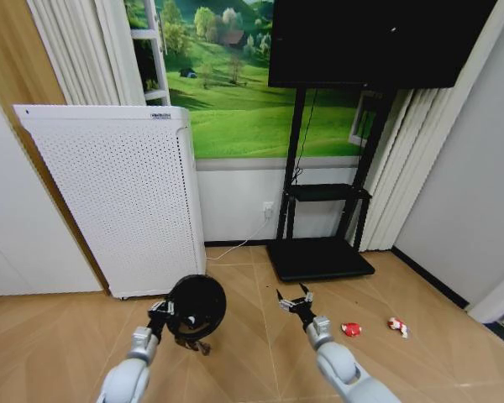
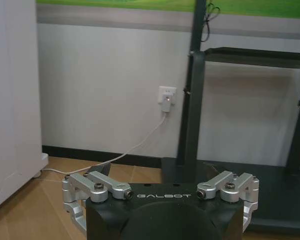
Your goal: Pick up the trash bin and place the garbage on the floor into it.
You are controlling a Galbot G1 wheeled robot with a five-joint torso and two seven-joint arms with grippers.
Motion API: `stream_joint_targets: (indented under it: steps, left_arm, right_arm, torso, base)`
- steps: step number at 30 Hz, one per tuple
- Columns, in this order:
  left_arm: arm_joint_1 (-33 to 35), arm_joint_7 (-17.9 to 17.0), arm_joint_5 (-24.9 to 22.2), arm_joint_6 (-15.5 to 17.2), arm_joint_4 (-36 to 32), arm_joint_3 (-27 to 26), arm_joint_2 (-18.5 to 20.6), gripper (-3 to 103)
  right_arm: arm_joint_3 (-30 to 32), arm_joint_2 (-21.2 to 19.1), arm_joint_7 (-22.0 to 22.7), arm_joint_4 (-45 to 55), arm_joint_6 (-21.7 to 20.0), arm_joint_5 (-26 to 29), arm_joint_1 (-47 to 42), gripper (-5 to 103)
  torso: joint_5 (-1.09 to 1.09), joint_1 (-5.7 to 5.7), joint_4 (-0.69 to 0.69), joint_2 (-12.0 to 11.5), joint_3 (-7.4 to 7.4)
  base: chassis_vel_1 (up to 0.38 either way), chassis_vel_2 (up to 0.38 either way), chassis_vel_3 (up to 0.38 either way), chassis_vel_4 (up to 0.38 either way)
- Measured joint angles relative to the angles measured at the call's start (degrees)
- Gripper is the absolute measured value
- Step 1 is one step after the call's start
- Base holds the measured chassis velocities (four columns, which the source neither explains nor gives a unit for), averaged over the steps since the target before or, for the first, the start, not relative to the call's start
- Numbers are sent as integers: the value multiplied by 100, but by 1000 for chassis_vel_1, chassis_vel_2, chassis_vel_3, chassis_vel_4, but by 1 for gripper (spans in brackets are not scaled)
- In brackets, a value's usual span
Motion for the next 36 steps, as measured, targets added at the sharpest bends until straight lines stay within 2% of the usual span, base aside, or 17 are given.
stream_joint_targets:
  steps: [4, 6, 14, 18, 22, 36]
  left_arm:
    - [165, -15, -74, -16, -200, -272, -31, 4]
    - [282, -22, -84, -33, -350, -403, -87, 4]
    - [547, -60, -162, -45, -728, -691, -315, 4]
    - [679, -66, -269, -40, -870, -882, -367, 4]
    - [744, -73, -410, -38, -912, -1081, -374, 4]
    - [637, -75, -460, -49, -829, -1020, -286, 4]
  right_arm:
    - [284, 5, -142, -111, -90, 158, -38, 100]
    - [537, -29, -390, -222, -144, 381, -60, 100]
    - [1155, -96, -880, -331, -289, 605, -204, 100]
    - [1377, -92, -927, -150, -336, 684, -368, 100]
    - [1454, -91, -999, -59, -197, 628, -487, 100]
    - [1380, -2, -954, -214, -169, 555, -388, 100]
  torso:
    - [0, 0, 0, 0, 0]
    - [0, 0, 1, 0, 0]
    - [0, 0, 1, 0, 0]
    - [-1, 0, 0, 0, 0]
    - [0, 0, 1, 0, 0]
    - [-1, -1, 1, 0, 1]
  base:
    - [0, 0, 0, 0]
    - [0, 0, 0, 0]
    - [0, 0, 0, 0]
    - [0, 0, 0, 0]
    - [0, 0, 0, 0]
    - [-22, -20, 21, 17]
